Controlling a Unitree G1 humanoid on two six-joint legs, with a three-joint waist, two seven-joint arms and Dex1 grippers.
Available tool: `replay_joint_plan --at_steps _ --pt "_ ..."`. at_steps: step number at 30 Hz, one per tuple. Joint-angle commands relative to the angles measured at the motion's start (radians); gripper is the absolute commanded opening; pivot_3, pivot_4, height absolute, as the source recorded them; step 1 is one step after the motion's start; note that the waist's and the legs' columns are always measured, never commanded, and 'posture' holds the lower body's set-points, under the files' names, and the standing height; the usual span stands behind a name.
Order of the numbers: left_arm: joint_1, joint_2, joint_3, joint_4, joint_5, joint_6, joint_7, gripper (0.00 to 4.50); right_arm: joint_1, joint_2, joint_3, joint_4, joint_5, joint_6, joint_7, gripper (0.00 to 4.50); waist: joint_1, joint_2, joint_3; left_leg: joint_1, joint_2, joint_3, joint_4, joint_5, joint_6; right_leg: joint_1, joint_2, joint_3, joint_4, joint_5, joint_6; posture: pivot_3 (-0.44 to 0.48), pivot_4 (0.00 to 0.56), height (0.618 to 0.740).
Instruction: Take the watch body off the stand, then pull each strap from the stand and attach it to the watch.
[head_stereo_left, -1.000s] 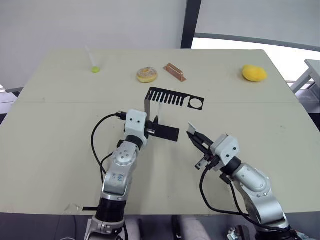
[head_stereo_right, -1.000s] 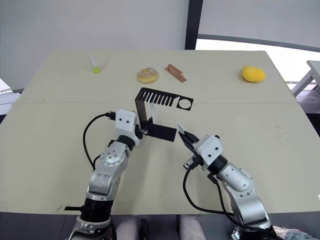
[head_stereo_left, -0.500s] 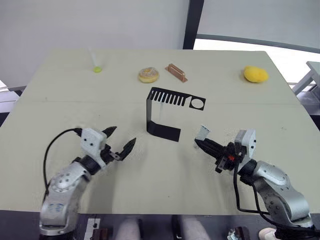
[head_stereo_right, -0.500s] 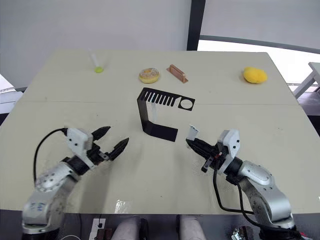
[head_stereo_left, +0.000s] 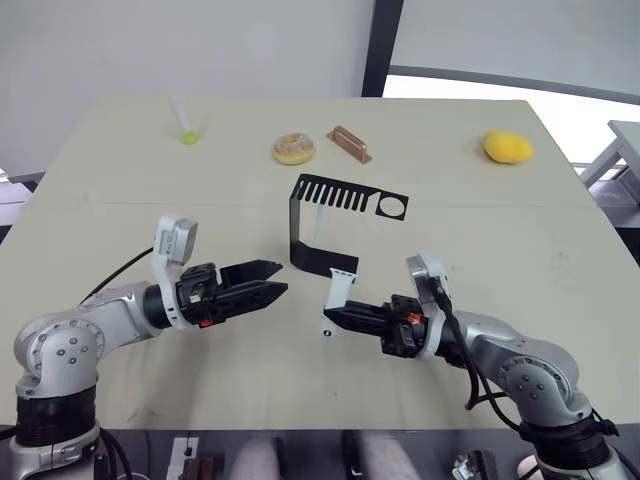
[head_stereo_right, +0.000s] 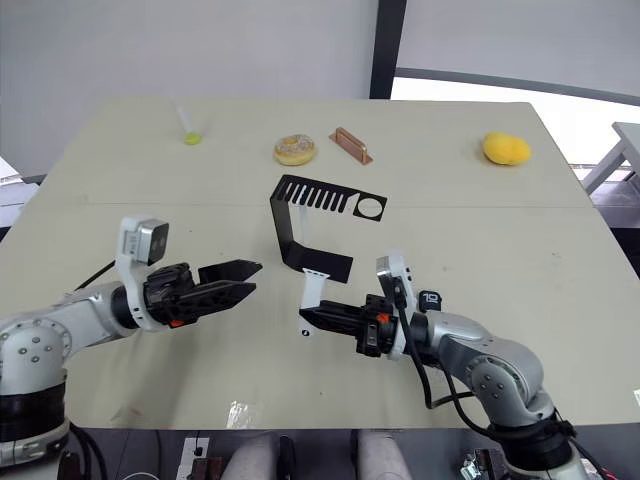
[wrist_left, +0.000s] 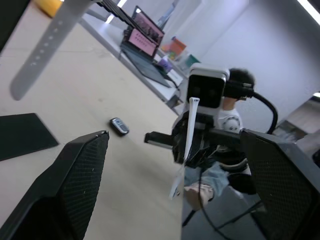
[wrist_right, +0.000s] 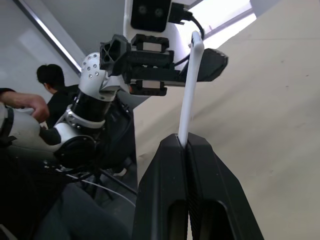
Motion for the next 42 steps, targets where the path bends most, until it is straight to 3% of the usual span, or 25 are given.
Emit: replay_joint_plan --at_steps 1,7,11,38,41,42 --pt "-0.037 -0.031 -0.035 0.003 -0.046 0.013 0.032 4.47 -0.030 0.035 0.005 0.002 0.023 0.010 0.012 0.00 0.000 0.000 0.000 0.000 0.000 0.000 0.000 0.000 0.000 0.000 0.000 0.000 0.000 0.000 0.000 0.000 0.150 0.740" --pt "-0.051 -0.078 -0.087 -0.007 -0.034 -0.012 0.042 4.47 -0.038 0.076 0.022 -0.010 0.024 0.031 0.007 0.00 -0.005 0.000 0.000 0.000 0.000 0.000 0.000 0.001 -0.002 0.000 0.001 0.000 0.000 0.000 0.000 0.000 0.150 0.740" --pt "-0.057 -0.121 -0.083 0.006 -0.081 -0.013 0.084 3.23 -0.029 0.091 0.031 -0.022 0.020 0.036 0.002 0.00 -0.006 0.000 0.000 0.000 0.000 0.000 0.000 0.001 -0.002 0.000 0.001 0.000 0.000 0.000 0.000 0.000 0.150 0.740" --pt "-0.010 -0.130 -0.101 0.015 -0.144 -0.018 0.128 3.23 -0.021 0.118 0.021 -0.023 0.000 0.025 -0.018 0.00 -0.017 0.000 0.000 0.000 0.000 0.000 -0.001 0.001 -0.002 0.000 0.001 0.000 -0.001 0.000 0.000 0.000 0.150 0.740" --pt "-0.009 -0.128 -0.103 0.020 -0.145 -0.014 0.134 2.43 -0.022 0.117 0.022 -0.022 -0.001 0.026 -0.018 0.00 -0.017 0.000 0.000 0.000 0.000 0.000 -0.001 0.001 -0.002 -0.001 0.001 0.000 -0.001 0.000 0.000 0.000 0.150 0.740" --pt "-0.009 -0.126 -0.104 0.022 -0.148 -0.010 0.137 1.95 -0.023 0.117 0.022 -0.021 -0.003 0.025 -0.017 0.00 -0.017 0.000 0.000 0.000 0.000 0.000 -0.001 0.001 -0.002 -0.001 0.001 0.000 -0.001 0.000 0.000 0.000 0.150 0.740"
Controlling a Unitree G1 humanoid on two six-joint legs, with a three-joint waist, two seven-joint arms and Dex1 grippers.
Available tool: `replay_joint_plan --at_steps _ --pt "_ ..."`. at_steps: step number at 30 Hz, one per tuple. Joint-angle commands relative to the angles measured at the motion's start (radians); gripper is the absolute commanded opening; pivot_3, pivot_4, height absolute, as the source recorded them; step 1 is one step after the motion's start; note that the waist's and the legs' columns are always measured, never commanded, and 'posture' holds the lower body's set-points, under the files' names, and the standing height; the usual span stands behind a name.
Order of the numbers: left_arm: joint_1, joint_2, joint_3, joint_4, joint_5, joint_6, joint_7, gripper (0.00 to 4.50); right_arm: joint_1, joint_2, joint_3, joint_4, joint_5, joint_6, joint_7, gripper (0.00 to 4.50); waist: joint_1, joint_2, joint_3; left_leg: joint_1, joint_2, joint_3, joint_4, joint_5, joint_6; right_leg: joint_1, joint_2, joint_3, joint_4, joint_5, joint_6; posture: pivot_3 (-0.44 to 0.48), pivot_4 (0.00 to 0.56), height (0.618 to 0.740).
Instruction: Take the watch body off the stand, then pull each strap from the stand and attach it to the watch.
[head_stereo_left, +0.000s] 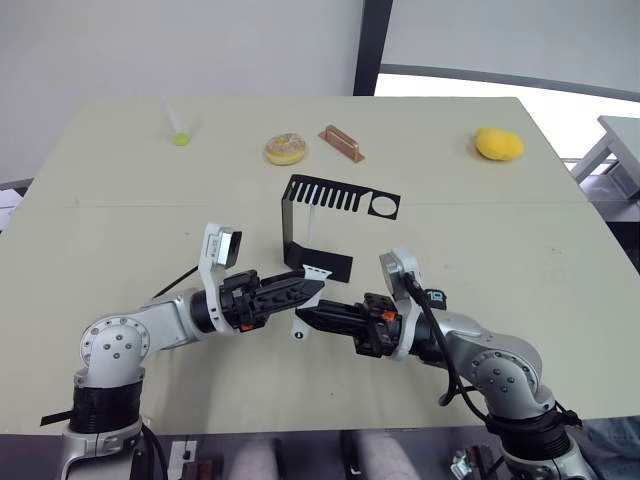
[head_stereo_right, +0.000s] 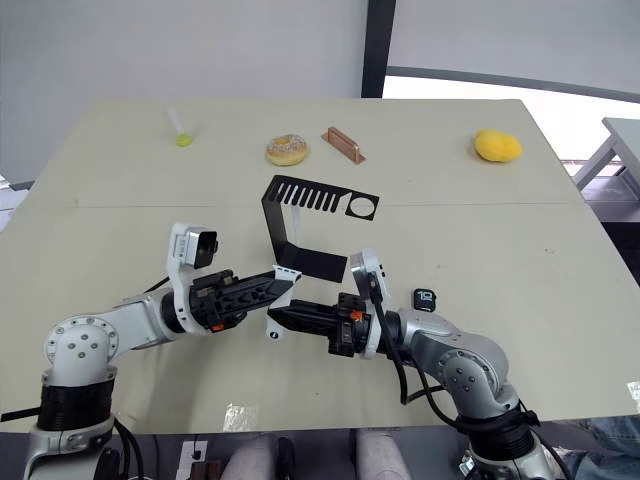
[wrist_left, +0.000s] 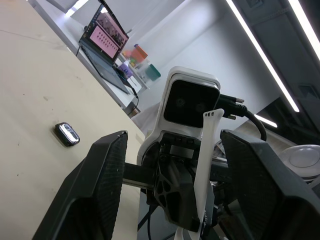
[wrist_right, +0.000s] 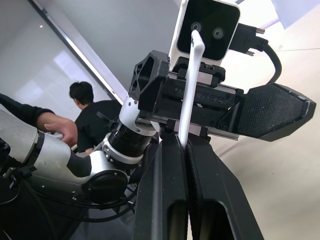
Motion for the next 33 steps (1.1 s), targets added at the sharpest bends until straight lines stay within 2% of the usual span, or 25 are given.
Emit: replay_joint_plan --at_steps 1,4,14,20,23,27,30,31,33 --pt "0.003 0.007 -0.002 -0.011 -0.022 0.000 0.001 1.42 -0.001 0.004 -0.013 -0.038 0.004 -0.010 -0.003 0.00 0.000 0.000 0.000 0.000 0.000 0.000 0.000 0.000 0.000 0.000 0.000 0.000 0.000 0.000 0.000 0.000 0.150 0.740" --pt "0.002 0.007 -0.002 -0.009 -0.041 0.009 0.003 0.03 -0.002 0.004 -0.012 -0.037 0.000 -0.009 0.001 0.00 0.000 0.000 0.000 0.000 0.000 0.000 0.000 0.000 0.000 0.000 0.000 0.000 0.000 0.000 0.000 0.000 0.150 0.740" --pt "0.020 0.028 -0.010 -0.017 -0.121 0.042 0.006 0.03 -0.010 0.000 -0.015 -0.029 -0.006 -0.010 0.008 0.00 0.000 0.000 0.000 0.000 0.000 0.000 0.000 0.000 0.000 0.000 0.000 0.000 -0.001 0.000 0.000 0.000 0.150 0.740" --pt "0.025 0.032 -0.014 -0.035 -0.065 -0.007 -0.022 0.03 -0.007 -0.007 -0.023 -0.031 -0.057 -0.045 -0.003 0.00 0.000 0.000 0.000 0.000 0.000 0.000 0.000 0.000 0.000 0.000 0.000 0.000 -0.001 0.000 0.000 0.000 0.150 0.740" --pt "0.021 0.036 -0.004 -0.052 -0.014 -0.058 -0.038 0.00 0.013 -0.080 -0.025 -0.059 -0.112 -0.063 0.045 0.92 0.001 0.000 0.000 0.000 0.000 0.000 0.000 0.000 0.000 0.000 0.000 0.000 -0.001 0.000 0.000 0.000 0.150 0.740" --pt "0.030 0.101 0.018 -0.114 0.059 -0.111 -0.100 0.00 0.070 -0.133 -0.162 -0.089 -0.064 -0.060 -0.026 2.68 0.002 0.000 0.000 -0.001 0.000 0.000 -0.001 0.000 0.000 0.000 0.000 0.000 -0.003 0.000 0.000 0.000 0.150 0.740" --pt "0.081 0.167 0.058 -0.154 0.191 -0.224 -0.151 0.00 0.134 -0.211 -0.301 -0.122 -0.106 -0.114 -0.025 4.15 0.002 0.000 0.000 -0.001 0.000 0.000 -0.001 0.000 0.000 0.000 -0.001 0.000 -0.003 0.000 0.000 0.000 0.150 0.740" --pt "0.098 0.181 0.067 -0.157 0.227 -0.256 -0.163 0.00 0.151 -0.227 -0.330 -0.127 -0.122 -0.135 -0.023 4.47 0.001 0.000 0.000 -0.001 -0.001 0.001 -0.002 0.000 0.000 0.000 -0.001 0.001 -0.004 0.000 0.000 0.000 0.150 0.740" --pt "0.154 0.222 0.098 -0.143 0.342 -0.357 -0.198 0.00 0.224 -0.283 -0.411 -0.121 -0.228 -0.235 0.007 4.47 0.001 0.000 0.000 -0.001 0.000 0.001 -0.002 0.000 0.000 0.000 0.000 0.001 -0.004 0.000 0.000 0.000 0.150 0.740"
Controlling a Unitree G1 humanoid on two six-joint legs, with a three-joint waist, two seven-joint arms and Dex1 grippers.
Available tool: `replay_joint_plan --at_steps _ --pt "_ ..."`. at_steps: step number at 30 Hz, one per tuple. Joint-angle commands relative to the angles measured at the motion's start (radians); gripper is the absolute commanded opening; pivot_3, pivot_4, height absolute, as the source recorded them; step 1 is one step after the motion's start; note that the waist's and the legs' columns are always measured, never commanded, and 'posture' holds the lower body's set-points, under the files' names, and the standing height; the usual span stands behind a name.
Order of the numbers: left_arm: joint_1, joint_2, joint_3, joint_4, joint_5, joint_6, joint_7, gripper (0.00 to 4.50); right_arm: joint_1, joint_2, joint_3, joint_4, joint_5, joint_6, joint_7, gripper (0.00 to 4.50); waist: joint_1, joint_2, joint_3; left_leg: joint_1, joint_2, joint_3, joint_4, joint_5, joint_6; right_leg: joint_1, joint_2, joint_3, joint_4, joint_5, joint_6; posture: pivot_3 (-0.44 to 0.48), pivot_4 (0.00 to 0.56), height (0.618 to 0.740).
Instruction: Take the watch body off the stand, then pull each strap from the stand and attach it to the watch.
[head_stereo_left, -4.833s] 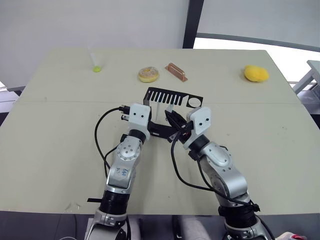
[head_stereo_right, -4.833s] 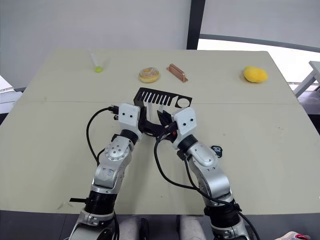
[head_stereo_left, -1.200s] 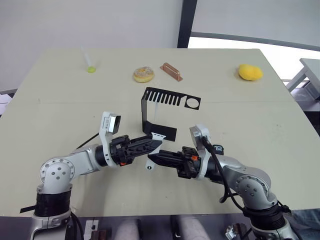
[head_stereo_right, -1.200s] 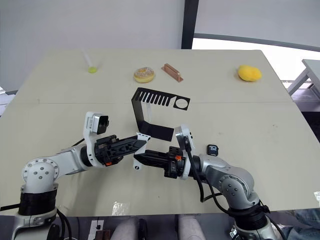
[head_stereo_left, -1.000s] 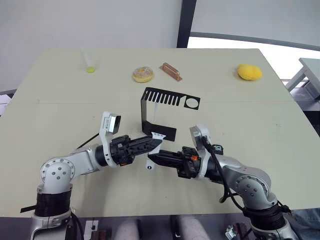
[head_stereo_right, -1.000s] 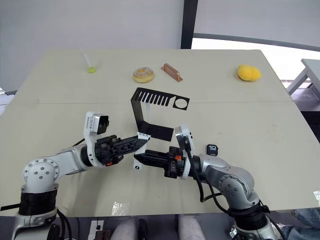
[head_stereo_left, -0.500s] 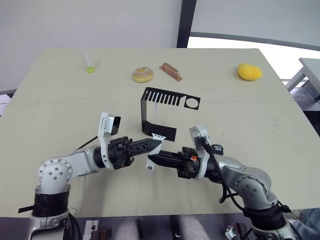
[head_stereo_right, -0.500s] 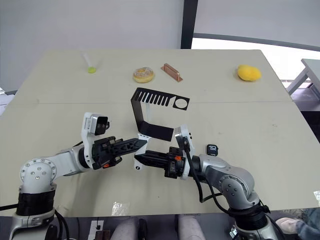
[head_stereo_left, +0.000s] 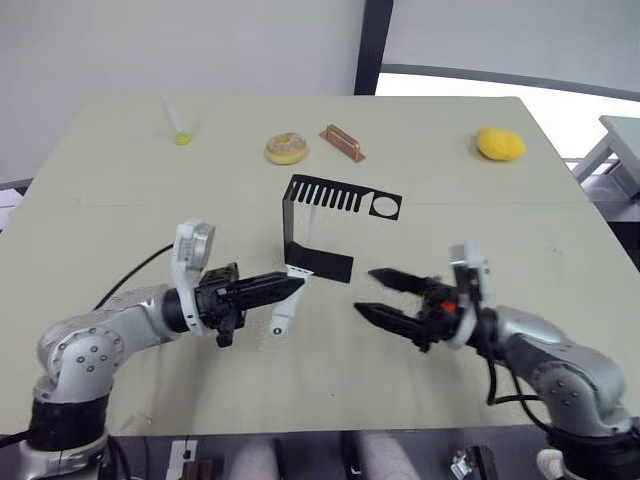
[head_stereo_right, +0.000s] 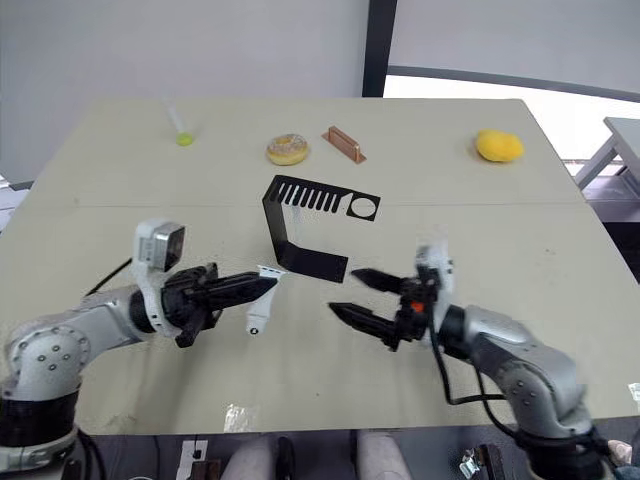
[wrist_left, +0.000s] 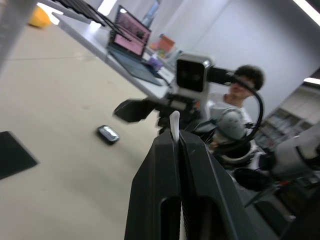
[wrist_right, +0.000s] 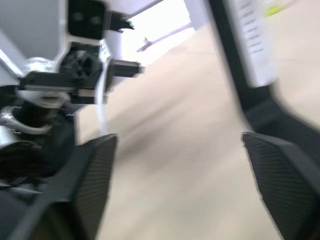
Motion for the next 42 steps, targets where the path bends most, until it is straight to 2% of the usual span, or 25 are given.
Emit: replay_joint_plan --at_steps 1,3,6,10,14,16,20,24,27,32,37,39,42 --pt "0.083 0.067 0.072 0.000 0.187 -0.179 -0.080 0.00 0.116 -0.082 -0.146 -0.031 -0.167 -0.190 0.056 4.47 0.002 0.000 0.000 0.000 0.000 0.000 0.000 0.000 0.000 0.000 0.000 0.000 0.000 0.000 0.000 0.000 0.150 0.740" --pt "0.127 0.097 0.112 0.048 0.285 -0.281 -0.103 0.00 0.210 -0.115 -0.228 -0.006 -0.271 -0.318 0.090 4.47 0.005 0.001 0.001 0.000 0.000 0.000 -0.002 0.000 0.000 0.000 0.001 0.000 -0.003 0.000 -0.001 0.000 0.150 0.740" --pt "0.163 0.128 0.175 0.143 0.418 -0.426 -0.112 0.00 0.317 -0.071 -0.397 0.044 -0.336 -0.446 0.037 4.47 0.009 0.001 0.001 0.000 0.000 0.000 -0.002 0.000 0.000 0.001 0.001 0.000 -0.004 0.000 -0.001 0.000 0.150 0.740" --pt "0.182 0.130 0.269 0.215 0.459 -0.472 -0.071 0.00 0.420 -0.026 -0.546 0.140 -0.417 -0.595 0.024 4.47 0.011 0.001 0.000 0.000 0.000 0.002 -0.002 -0.001 0.002 0.001 0.000 0.001 -0.005 0.000 0.000 0.000 0.150 0.740" --pt "0.217 0.141 0.308 0.300 0.543 -0.584 -0.110 0.00 0.548 0.035 -0.650 0.229 -0.490 -0.740 0.025 4.47 0.011 0.001 0.000 0.001 0.000 0.002 -0.004 -0.003 0.002 0.001 -0.001 0.001 -0.005 0.000 0.000 0.000 0.150 0.740" --pt "0.227 0.148 0.322 0.329 0.559 -0.611 -0.125 0.00 0.605 0.067 -0.698 0.290 -0.502 -0.791 0.015 4.47 0.011 0.001 0.000 0.002 0.000 0.002 -0.006 -0.003 0.002 0.001 -0.001 0.000 -0.005 0.000 -0.001 0.000 0.150 0.740" --pt "0.224 0.145 0.307 0.323 0.552 -0.608 -0.146 0.00 0.630 0.090 -0.737 0.359 -0.483 -0.817 -0.013 4.47 0.007 0.001 0.000 0.005 0.000 0.004 -0.011 -0.003 0.003 0.002 -0.002 0.001 -0.005 -0.001 -0.001 0.000 0.150 0.740" --pt "0.191 0.135 0.252 0.280 0.544 -0.594 -0.165 0.00 0.621 0.110 -0.689 0.306 -0.462 -0.791 -0.032 4.47 -0.004 0.001 0.000 0.008 -0.001 0.004 -0.016 -0.001 0.003 0.003 -0.003 0.001 -0.004 0.001 -0.003 0.000 0.150 0.740" --pt "0.167 0.141 0.177 0.220 0.547 -0.592 -0.206 0.00 0.626 0.150 -0.606 0.159 -0.441 -0.709 -0.084 4.47 -0.004 0.001 0.000 0.008 0.000 0.004 -0.017 0.000 0.002 0.003 -0.001 0.001 -0.003 0.001 -0.004 0.000 0.150 0.740" --pt "0.129 0.168 0.041 0.132 0.567 -0.612 -0.324 0.00 0.610 0.212 -0.472 -0.113 -0.430 -0.523 -0.255 4.47 -0.002 0.004 0.000 0.008 0.001 0.004 -0.017 0.003 -0.003 0.000 0.000 0.002 0.000 0.001 -0.005 0.000 0.150 0.740" --pt "0.000 0.170 -0.106 0.088 0.574 -0.617 -0.435 0.00 0.586 0.232 -0.262 -0.330 -0.490 -0.263 -0.438 4.47 0.002 0.003 0.000 0.007 0.000 0.003 -0.015 0.004 -0.003 0.000 0.000 0.001 0.002 0.001 -0.005 0.000 0.150 0.740" --pt "-0.092 0.165 -0.201 0.081 0.594 -0.605 -0.494 0.00 0.526 0.269 -0.143 -0.373 -0.500 -0.159 -0.523 4.47 0.002 0.002 -0.001 0.007 0.000 0.003 -0.015 0.005 -0.005 -0.001 0.000 0.001 0.002 0.001 -0.005 0.000 0.150 0.740" --pt "-0.169 0.161 -0.287 0.063 0.610 -0.570 -0.526 0.00 0.479 0.291 -0.071 -0.385 -0.542 -0.074 -0.596 4.47 0.000 0.001 -0.001 0.006 0.000 0.002 -0.013 0.005 -0.006 -0.001 0.001 0.002 0.002 0.001 -0.005 0.000 0.150 0.740"
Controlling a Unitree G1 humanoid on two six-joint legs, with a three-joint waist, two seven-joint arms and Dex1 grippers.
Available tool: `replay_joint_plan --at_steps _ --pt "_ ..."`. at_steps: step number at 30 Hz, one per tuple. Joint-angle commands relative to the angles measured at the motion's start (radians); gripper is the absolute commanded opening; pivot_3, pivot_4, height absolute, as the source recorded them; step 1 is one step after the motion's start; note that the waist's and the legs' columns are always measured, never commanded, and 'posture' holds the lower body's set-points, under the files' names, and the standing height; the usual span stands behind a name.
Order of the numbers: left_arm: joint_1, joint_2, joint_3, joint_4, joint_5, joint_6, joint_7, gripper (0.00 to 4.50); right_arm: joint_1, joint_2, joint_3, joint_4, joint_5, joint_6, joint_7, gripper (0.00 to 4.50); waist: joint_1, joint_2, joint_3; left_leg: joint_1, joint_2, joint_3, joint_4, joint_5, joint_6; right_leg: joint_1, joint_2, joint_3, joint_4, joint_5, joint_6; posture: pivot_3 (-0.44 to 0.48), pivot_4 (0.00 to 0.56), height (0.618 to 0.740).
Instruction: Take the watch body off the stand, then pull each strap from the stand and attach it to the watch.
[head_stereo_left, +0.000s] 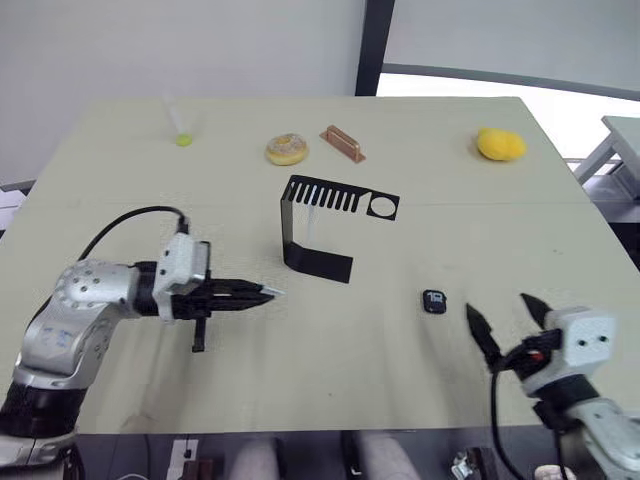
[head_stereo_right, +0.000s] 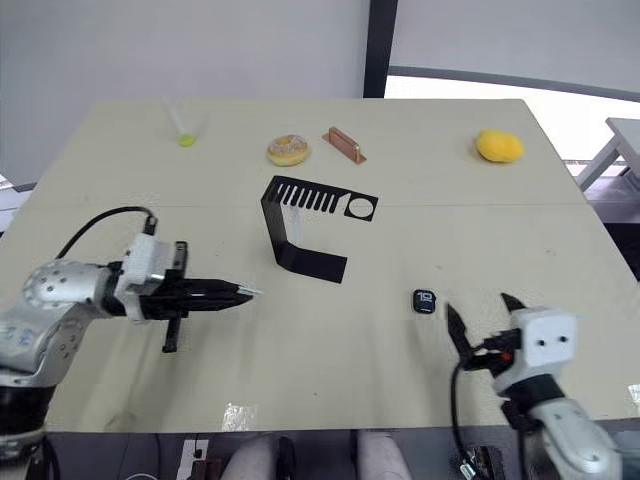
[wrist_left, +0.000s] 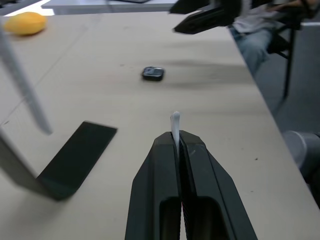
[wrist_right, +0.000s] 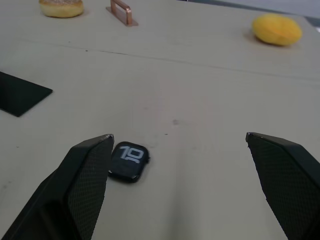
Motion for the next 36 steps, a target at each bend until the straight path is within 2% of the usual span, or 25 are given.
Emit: replay_joint_plan --at_steps 1,6,14,22,27,36 --pt "-0.052 0.002 -0.067 -0.054 0.010 0.035 -0.035 0.00 -0.019 0.006 0.045 -0.051 -0.044 0.077 -0.083 4.47 -0.003 0.000 0.000 0.000 0.000 0.001 0.000 0.000 0.000 0.000 0.000 0.001 0.000 0.000 0.000 0.000 0.150 0.740" --pt "-0.095 -0.060 -0.133 -0.062 0.018 0.064 -0.016 0.00 -0.066 0.040 0.144 -0.004 -0.132 0.131 -0.171 4.47 -0.003 0.000 0.000 -0.001 0.001 0.001 0.002 0.000 0.000 -0.002 0.002 0.001 0.000 0.000 0.000 0.000 0.150 0.740" --pt "-0.064 -0.059 -0.149 -0.071 0.049 0.049 -0.033 0.00 -0.123 0.116 0.255 0.036 -0.231 0.174 -0.248 4.47 -0.003 0.000 0.000 -0.002 0.001 0.001 0.005 0.000 0.000 -0.003 0.002 0.002 0.002 0.000 0.000 0.000 0.150 0.740" --pt "-0.069 -0.080 -0.161 -0.070 0.060 0.048 -0.030 0.00 -0.181 0.194 0.255 0.174 -0.309 0.146 -0.312 4.47 -0.002 0.000 0.000 -0.005 0.002 0.000 0.011 -0.001 0.002 -0.003 0.002 0.001 0.004 0.000 0.000 0.000 0.150 0.740" --pt "-0.075 -0.110 -0.144 -0.072 0.051 0.041 -0.005 0.00 -0.177 0.218 0.281 0.188 -0.330 0.132 -0.304 4.47 -0.003 -0.001 0.000 -0.006 0.002 0.000 0.011 -0.001 0.003 -0.003 0.002 0.001 0.004 0.000 0.000 0.000 0.150 0.740" --pt "-0.064 -0.109 -0.150 -0.077 0.061 0.037 -0.001 0.00 -0.228 0.257 0.279 0.235 -0.341 0.121 -0.298 4.47 -0.004 -0.001 0.000 -0.005 0.002 -0.001 0.012 -0.001 0.003 -0.003 0.003 0.000 0.005 0.000 0.000 0.000 0.150 0.740"
